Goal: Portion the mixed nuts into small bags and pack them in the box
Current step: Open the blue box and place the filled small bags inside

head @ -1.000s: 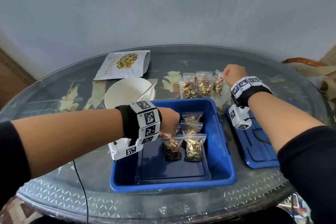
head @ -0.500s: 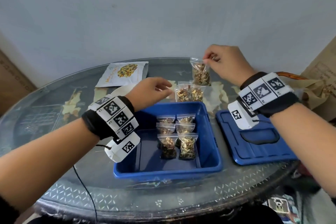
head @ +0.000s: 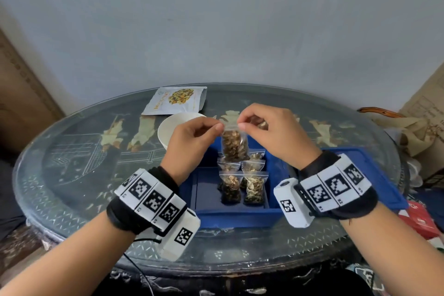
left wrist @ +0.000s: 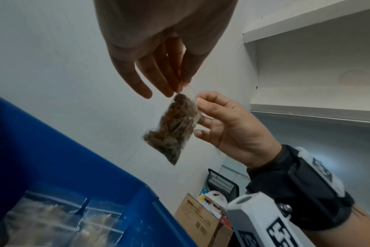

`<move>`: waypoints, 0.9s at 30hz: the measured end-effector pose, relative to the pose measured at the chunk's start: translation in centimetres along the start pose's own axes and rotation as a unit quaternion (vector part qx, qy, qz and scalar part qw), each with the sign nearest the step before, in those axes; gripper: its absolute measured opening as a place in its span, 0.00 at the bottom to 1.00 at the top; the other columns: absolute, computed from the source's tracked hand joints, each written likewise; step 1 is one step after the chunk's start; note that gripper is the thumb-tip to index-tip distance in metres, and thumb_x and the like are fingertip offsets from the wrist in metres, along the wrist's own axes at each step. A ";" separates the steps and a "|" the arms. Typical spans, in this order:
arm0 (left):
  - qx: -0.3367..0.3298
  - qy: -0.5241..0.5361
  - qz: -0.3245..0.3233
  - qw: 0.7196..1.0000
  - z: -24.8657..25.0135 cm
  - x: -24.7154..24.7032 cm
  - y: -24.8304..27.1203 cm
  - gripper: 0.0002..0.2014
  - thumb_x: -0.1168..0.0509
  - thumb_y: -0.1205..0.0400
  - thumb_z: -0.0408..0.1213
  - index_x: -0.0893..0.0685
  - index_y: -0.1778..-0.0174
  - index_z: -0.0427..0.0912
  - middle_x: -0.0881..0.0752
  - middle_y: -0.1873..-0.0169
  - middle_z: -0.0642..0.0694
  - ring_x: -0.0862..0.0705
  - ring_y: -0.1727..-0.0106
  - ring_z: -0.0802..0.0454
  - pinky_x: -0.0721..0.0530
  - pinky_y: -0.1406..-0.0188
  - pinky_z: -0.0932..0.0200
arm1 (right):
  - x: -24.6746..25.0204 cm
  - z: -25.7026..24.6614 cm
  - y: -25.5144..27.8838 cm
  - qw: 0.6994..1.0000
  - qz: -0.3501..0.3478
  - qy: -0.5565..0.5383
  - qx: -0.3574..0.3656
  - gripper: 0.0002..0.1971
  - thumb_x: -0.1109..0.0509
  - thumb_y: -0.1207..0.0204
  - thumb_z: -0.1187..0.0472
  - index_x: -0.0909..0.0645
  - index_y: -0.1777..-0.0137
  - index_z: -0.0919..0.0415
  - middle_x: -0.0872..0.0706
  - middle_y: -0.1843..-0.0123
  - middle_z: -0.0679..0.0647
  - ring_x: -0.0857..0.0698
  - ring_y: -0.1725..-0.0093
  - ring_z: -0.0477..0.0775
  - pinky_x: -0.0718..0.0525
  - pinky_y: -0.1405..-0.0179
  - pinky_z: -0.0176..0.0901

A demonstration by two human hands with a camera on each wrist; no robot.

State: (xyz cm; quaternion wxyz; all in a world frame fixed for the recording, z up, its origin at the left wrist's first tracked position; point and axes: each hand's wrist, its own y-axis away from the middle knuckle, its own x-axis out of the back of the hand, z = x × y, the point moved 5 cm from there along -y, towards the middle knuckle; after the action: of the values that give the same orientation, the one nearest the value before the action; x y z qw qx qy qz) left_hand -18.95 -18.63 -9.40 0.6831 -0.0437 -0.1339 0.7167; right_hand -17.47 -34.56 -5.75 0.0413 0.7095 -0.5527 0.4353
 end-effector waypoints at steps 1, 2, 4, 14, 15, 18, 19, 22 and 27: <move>-0.004 -0.005 0.011 1.000 -0.1 0.2 0.3 0.05 0.33 0.22 0.35 0.14 0.62 0.44 0.12 0.66 0.53 0.15 0.60 0.58 0.16 0.53 0.58 | -0.3 0.0 0.4 1.000 0.009 -0.021 -0.013 0.03 0.29 0.25 0.66 0.16 0.55 0.59 0.16 0.61 0.40 0.18 0.56 0.41 0.24 0.56 0.22; -0.007 -0.009 0.021 1.000 -0.2 0.4 0.5 0.05 0.33 0.21 0.35 0.14 0.63 0.44 0.13 0.67 0.53 0.16 0.60 0.57 0.16 0.52 0.55 | -0.7 0.2 0.8 0.999 0.018 -0.039 -0.031 0.03 0.29 0.25 0.65 0.16 0.54 0.58 0.16 0.60 0.40 0.18 0.55 0.41 0.23 0.55 0.23; -0.012 -0.013 0.043 0.999 -0.4 0.6 1.2 0.06 0.34 0.20 0.35 0.15 0.62 0.45 0.13 0.67 0.50 0.16 0.62 0.55 0.17 0.53 0.52 | -1.6 0.8 1.7 0.995 0.029 -0.065 -0.075 0.04 0.30 0.23 0.61 0.16 0.51 0.56 0.15 0.58 0.41 0.17 0.55 0.41 0.20 0.53 0.28; 0.064 0.100 0.108 0.987 -2.9 0.4 3.7 0.05 0.33 0.21 0.35 0.13 0.59 0.45 0.12 0.68 0.52 0.15 0.60 0.52 0.14 0.52 0.46 | -5.1 1.6 5.3 0.944 0.112 -0.261 -0.168 0.04 0.32 0.23 0.67 0.15 0.53 0.62 0.11 0.61 0.54 0.14 0.63 0.43 0.16 0.62 0.34; 0.074 0.117 0.106 0.985 -3.0 0.3 3.9 0.04 0.33 0.22 0.35 0.13 0.58 0.45 0.11 0.67 0.51 0.14 0.59 0.52 0.14 0.52 0.49 | -5.3 1.7 5.4 0.940 0.125 -0.268 -0.172 0.04 0.32 0.23 0.67 0.15 0.53 0.62 0.12 0.62 0.54 0.14 0.64 0.43 0.16 0.62 0.34; 0.084 0.137 0.095 0.982 -3.2 0.2 4.1 0.04 0.32 0.22 0.35 0.12 0.57 0.42 0.10 0.63 0.45 0.14 0.58 0.50 0.14 0.52 0.50 | -5.5 1.8 5.5 0.934 0.149 -0.273 -0.176 0.04 0.31 0.23 0.67 0.15 0.53 0.61 0.12 0.63 0.53 0.15 0.66 0.42 0.16 0.62 0.34; 0.083 0.136 0.096 0.983 -3.3 0.3 4.2 0.04 0.33 0.22 0.34 0.12 0.58 0.42 0.10 0.64 0.46 0.14 0.59 0.50 0.14 0.52 0.51 | -5.6 1.8 5.6 0.935 0.152 -0.268 -0.174 0.04 0.31 0.23 0.67 0.15 0.53 0.61 0.12 0.63 0.53 0.15 0.66 0.42 0.16 0.61 0.34; 0.073 0.106 0.103 0.986 -3.5 0.4 4.2 0.04 0.33 0.21 0.33 0.13 0.60 0.43 0.11 0.66 0.48 0.14 0.60 0.52 0.14 0.52 0.51 | -5.5 1.6 5.8 0.944 0.156 -0.242 -0.161 0.04 0.32 0.23 0.67 0.15 0.53 0.63 0.12 0.64 0.52 0.15 0.66 0.42 0.16 0.61 0.33; 0.022 0.038 0.112 0.993 -2.9 0.3 4.4 0.06 0.35 0.19 0.34 0.17 0.61 0.46 0.16 0.68 0.53 0.19 0.65 0.62 0.18 0.58 0.63 | -5.6 1.4 6.1 0.960 0.169 -0.169 -0.144 0.05 0.32 0.22 0.63 0.15 0.52 0.61 0.13 0.62 0.47 0.15 0.62 0.40 0.17 0.57 0.31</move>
State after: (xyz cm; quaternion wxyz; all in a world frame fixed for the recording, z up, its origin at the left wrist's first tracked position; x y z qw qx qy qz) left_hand -22.52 -18.07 -13.22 0.6037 -0.0701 -0.0864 0.7894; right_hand -21.71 -33.43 -12.90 -0.0254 0.6554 -0.7203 0.2257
